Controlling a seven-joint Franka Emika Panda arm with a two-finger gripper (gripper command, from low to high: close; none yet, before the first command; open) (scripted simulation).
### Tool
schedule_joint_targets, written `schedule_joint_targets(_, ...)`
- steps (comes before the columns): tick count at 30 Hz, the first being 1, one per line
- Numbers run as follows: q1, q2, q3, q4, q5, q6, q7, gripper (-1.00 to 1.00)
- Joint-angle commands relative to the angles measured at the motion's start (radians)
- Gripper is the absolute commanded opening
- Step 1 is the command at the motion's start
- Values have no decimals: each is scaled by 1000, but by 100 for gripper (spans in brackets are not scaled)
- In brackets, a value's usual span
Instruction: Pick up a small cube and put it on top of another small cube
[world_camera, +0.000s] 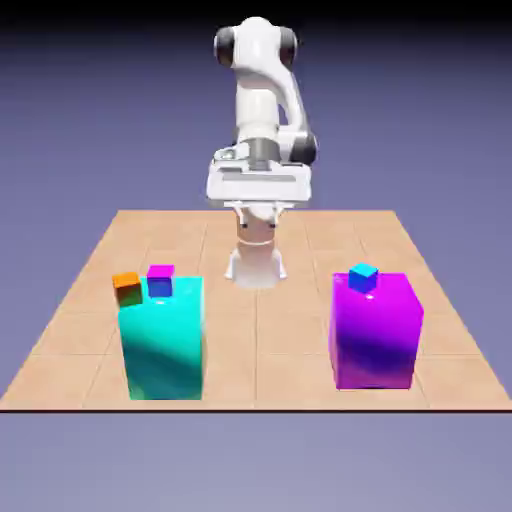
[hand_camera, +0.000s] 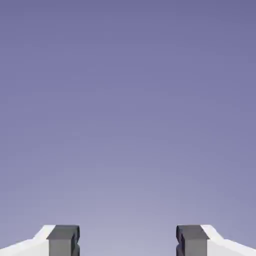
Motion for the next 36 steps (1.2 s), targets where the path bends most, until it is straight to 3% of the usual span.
schedule_joint_targets(1,-22,28,18,27,-44,-28,-29,0)
schedule_joint_targets(26,-576,698,414,686,-1131,-670,-849,0)
schedule_joint_targets(36,-860,844,340,734,-1433,-659,-1283,0)
